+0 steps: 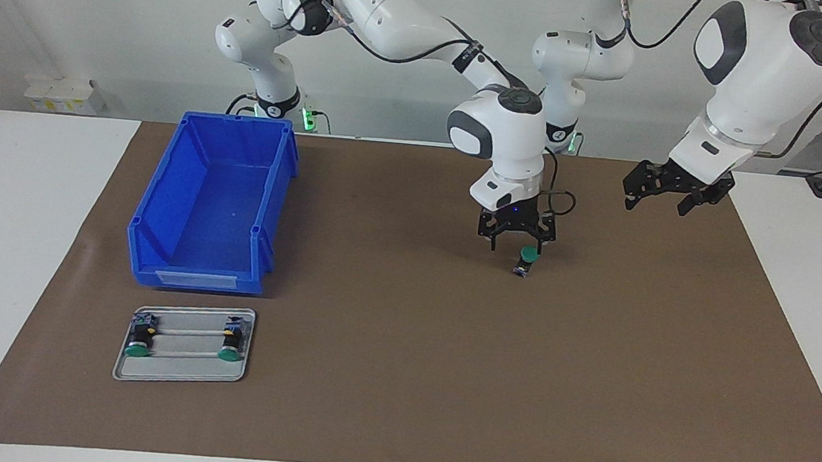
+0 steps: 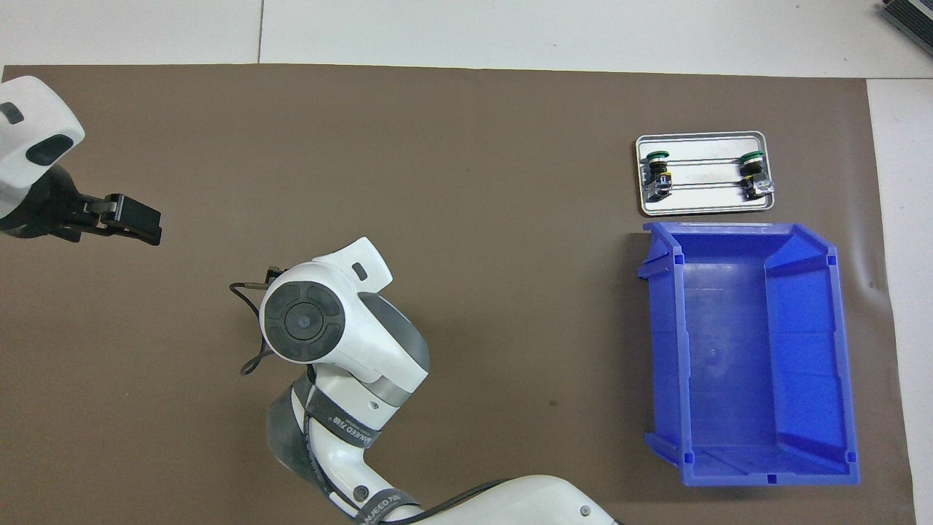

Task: Place and press button with both arms
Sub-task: 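Grasp the green button with the right gripper, then carry the green button into the blue bin with the right gripper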

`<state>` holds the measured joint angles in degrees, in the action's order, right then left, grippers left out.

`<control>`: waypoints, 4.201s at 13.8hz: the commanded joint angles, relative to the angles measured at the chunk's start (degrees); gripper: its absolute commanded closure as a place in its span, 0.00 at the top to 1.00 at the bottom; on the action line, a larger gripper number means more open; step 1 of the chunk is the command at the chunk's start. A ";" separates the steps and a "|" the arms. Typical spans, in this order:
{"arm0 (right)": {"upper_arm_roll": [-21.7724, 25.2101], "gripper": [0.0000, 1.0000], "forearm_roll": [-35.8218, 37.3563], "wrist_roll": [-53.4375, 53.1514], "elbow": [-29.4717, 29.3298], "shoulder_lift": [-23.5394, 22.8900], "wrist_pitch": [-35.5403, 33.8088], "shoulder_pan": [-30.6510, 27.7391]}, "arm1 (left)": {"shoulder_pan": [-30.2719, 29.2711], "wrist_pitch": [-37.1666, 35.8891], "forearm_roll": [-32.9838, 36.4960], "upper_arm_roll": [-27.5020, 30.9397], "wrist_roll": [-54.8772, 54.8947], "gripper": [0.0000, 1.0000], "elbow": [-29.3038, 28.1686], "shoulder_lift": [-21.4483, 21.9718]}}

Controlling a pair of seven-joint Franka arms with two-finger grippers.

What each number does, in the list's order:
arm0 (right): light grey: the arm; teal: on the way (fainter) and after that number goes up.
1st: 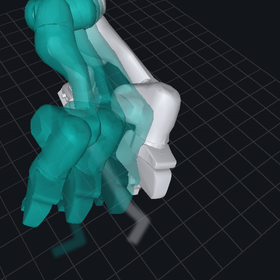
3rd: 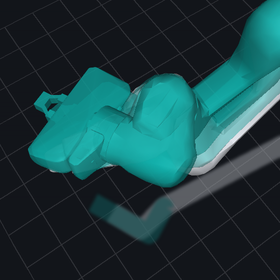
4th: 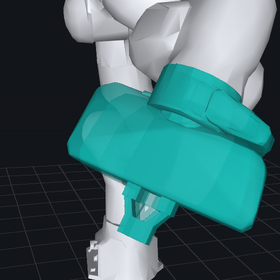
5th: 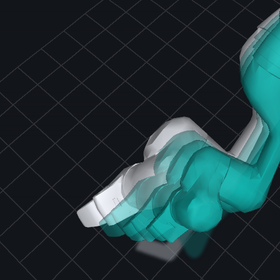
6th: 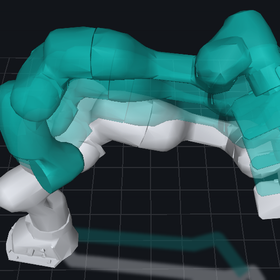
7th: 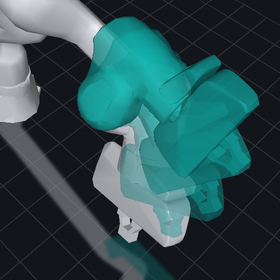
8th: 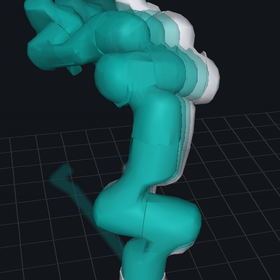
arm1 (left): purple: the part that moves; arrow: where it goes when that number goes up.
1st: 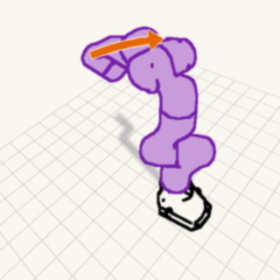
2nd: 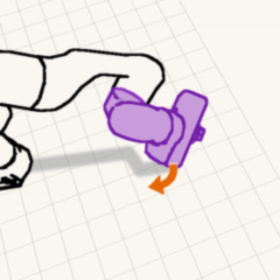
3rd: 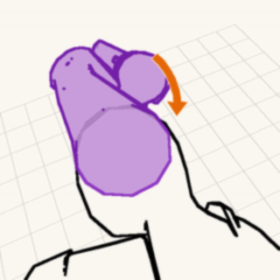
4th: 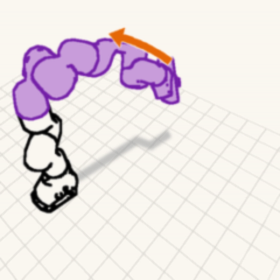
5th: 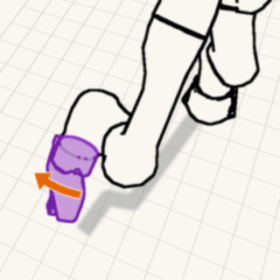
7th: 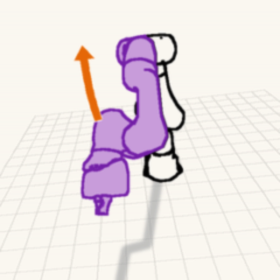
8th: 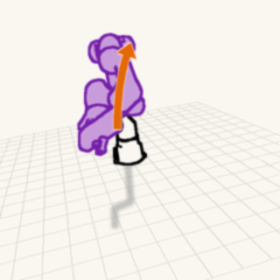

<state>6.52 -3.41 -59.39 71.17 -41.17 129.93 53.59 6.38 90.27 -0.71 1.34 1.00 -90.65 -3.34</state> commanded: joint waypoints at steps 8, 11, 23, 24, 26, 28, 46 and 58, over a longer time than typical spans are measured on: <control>-0.54 0.85 3.49 0.67 -1.39 -2.68 4.88 0.46 | -1.11 0.26 1.06 -0.29 1.20 1.00 1.43 0.45; -0.45 0.76 4.02 0.59 -1.47 -4.35 6.30 1.08 | -1.20 -5.79 0.89 -0.20 1.29 1.00 11.42 -6.39; -0.45 0.00 4.47 0.76 -1.47 -4.27 5.51 1.34 | -2.08 -0.45 0.80 -0.29 3.40 1.00 0.74 -1.32; -0.45 0.00 4.38 0.85 -1.47 -4.27 5.08 1.34 | -2.08 -0.45 0.80 -0.29 3.57 1.00 0.22 -1.05; -0.45 0.00 4.47 1.90 -1.65 -4.09 3.68 0.90 | -2.08 -0.19 0.80 -0.29 3.92 1.00 0.04 -1.05; -0.19 0.00 3.86 4.18 -1.65 -1.12 1.39 -0.50 | -2.08 -0.18 0.89 -0.29 4.10 1.00 -0.05 -0.96; 0.16 0.00 4.20 56.51 29.44 41.43 -22.17 -46.35 | -2.08 0.34 0.89 -0.29 3.49 1.00 -1.37 1.41; -0.10 0.00 -0.79 65.89 65.83 51.36 9.89 -51.92 | -2.08 0.34 0.89 -0.29 3.49 1.00 -1.37 1.41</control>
<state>6.99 -1.51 6.84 129.39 5.96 135.48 1.95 4.89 89.27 -0.62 1.50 4.24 -89.69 -3.66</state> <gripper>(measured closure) 0.590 0.000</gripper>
